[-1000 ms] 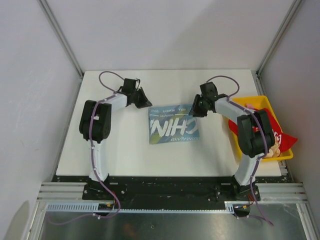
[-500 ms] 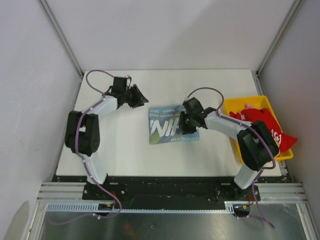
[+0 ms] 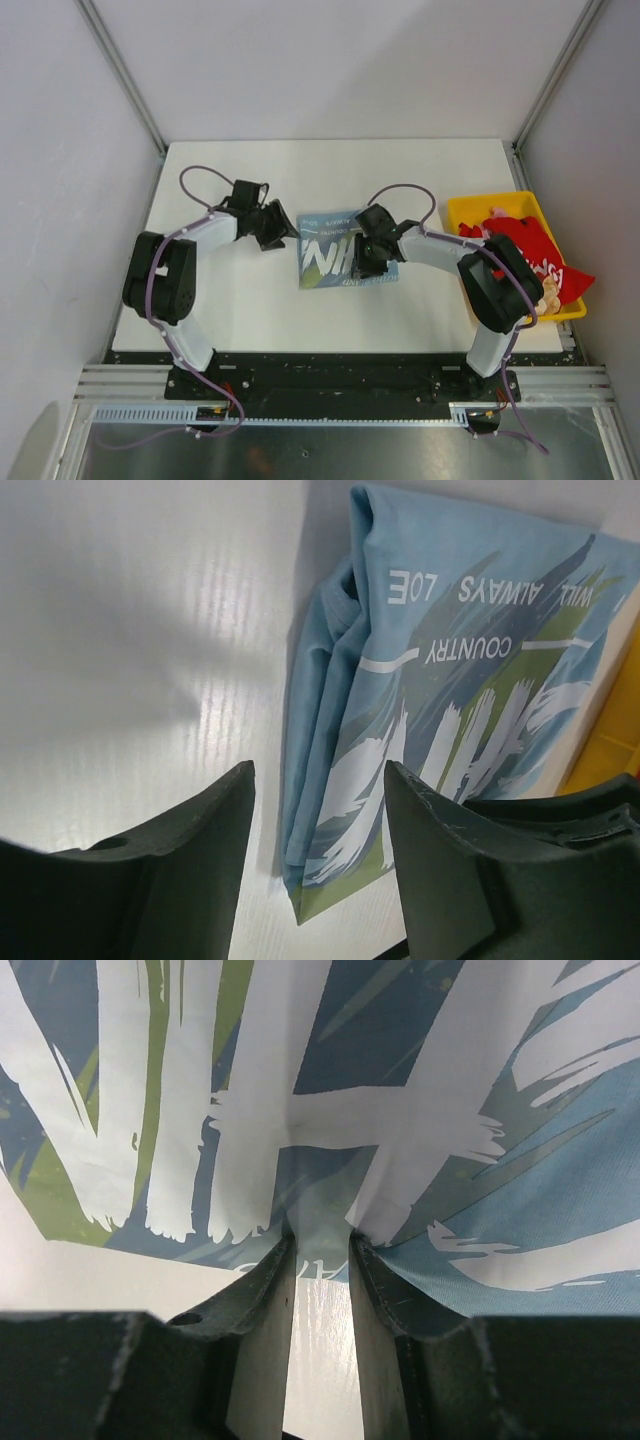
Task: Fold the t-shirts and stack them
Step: Put the neatly folded tshirt into the corner of the board with the left arm
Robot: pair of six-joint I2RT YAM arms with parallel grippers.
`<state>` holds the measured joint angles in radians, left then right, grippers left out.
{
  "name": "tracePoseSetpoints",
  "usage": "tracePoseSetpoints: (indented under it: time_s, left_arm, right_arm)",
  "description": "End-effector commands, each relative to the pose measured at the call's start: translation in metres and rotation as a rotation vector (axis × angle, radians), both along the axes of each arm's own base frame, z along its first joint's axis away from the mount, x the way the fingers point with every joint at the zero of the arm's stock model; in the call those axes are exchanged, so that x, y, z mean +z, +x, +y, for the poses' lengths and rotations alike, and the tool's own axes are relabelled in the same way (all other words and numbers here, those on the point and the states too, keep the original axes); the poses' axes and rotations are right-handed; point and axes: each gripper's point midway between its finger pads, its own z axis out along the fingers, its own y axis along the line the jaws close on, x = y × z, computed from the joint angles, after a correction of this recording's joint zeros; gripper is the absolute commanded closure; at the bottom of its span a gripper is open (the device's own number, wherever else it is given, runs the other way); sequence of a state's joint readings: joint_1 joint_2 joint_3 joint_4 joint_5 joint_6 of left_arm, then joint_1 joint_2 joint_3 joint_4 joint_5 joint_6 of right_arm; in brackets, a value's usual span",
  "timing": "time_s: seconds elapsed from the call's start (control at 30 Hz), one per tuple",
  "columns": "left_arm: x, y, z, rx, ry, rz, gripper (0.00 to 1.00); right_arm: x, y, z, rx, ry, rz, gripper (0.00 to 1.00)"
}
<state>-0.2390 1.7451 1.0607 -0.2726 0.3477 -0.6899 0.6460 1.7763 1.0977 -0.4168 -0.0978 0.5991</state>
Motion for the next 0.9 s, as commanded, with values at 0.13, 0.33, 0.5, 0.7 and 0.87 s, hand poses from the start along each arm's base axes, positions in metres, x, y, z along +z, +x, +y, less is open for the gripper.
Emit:
tracePoseSetpoints:
  time_s: [0.13,0.33,0.5,0.7,0.87]
  left_arm:
    - [-0.001,0.010,-0.022,-0.071,0.020,-0.035,0.40]
    - [-0.013,0.020,-0.021,-0.065,0.066,-0.025,0.45]
    - [-0.024,0.028,-0.023,-0.075,0.110,-0.021,0.54]
    - [-0.034,0.028,-0.028,-0.089,0.143,-0.009,0.56]
    - [-0.042,0.025,-0.031,-0.095,0.170,0.001,0.63]
  right_arm:
    - [0.035,0.006,0.007,-0.007,0.060,-0.081,0.65]
    - [0.082,0.013,0.007,-0.017,0.119,-0.163,0.63]
    - [0.115,0.015,0.000,-0.031,0.154,-0.223,0.62]
    - [0.133,0.015,-0.013,-0.051,0.162,-0.252,0.61]
    - [0.135,0.015,-0.017,-0.057,0.159,-0.255,0.61]
